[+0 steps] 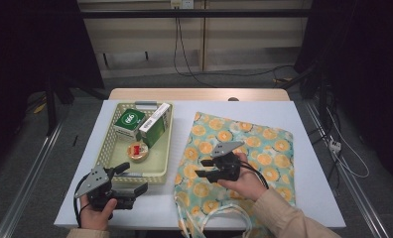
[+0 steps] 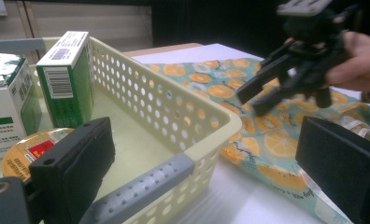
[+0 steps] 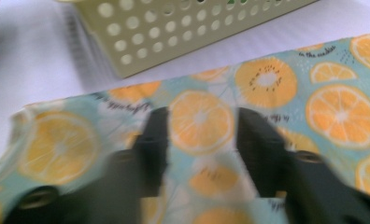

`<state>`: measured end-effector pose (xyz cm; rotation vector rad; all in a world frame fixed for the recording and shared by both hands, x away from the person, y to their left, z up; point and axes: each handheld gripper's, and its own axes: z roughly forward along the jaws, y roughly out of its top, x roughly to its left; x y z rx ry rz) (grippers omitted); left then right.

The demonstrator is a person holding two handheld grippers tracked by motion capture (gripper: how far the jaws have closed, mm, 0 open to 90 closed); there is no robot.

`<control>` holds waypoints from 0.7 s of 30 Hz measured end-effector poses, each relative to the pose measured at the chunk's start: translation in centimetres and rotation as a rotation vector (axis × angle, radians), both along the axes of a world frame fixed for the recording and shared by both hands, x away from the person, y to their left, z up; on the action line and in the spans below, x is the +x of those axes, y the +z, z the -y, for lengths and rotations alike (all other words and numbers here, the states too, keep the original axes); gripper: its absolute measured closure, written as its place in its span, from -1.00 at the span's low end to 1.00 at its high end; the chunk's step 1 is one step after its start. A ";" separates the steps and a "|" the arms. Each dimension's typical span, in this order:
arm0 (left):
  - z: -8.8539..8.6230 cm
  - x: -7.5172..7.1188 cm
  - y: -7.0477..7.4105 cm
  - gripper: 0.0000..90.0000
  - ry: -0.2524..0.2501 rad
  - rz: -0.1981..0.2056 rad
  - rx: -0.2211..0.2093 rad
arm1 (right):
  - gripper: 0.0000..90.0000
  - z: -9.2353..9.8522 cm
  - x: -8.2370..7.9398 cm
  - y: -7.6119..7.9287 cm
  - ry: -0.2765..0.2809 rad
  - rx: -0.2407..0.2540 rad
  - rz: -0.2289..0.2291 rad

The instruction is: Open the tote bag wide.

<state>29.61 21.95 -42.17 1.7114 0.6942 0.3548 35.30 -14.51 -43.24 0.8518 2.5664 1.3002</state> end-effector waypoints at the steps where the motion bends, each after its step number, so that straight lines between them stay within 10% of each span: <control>1: 0.0 0.0 0.0 -0.91 -0.002 0.002 0.002 | 0.00 0.6 -1.0 0.3 0.022 0.011 -0.013; 3: 0.1 0.0 0.1 -0.91 -0.004 0.007 0.014 | -0.37 1.1 -2.0 0.5 0.014 0.004 -0.001; 11: 0.4 -0.2 0.3 -0.91 -0.002 0.011 0.010 | -0.60 2.6 -6.2 -0.3 0.084 -0.039 -0.018; 21: 0.4 -0.2 0.3 -0.91 -0.002 0.011 0.015 | -0.34 3.3 -8.5 -2.2 0.112 -0.103 0.004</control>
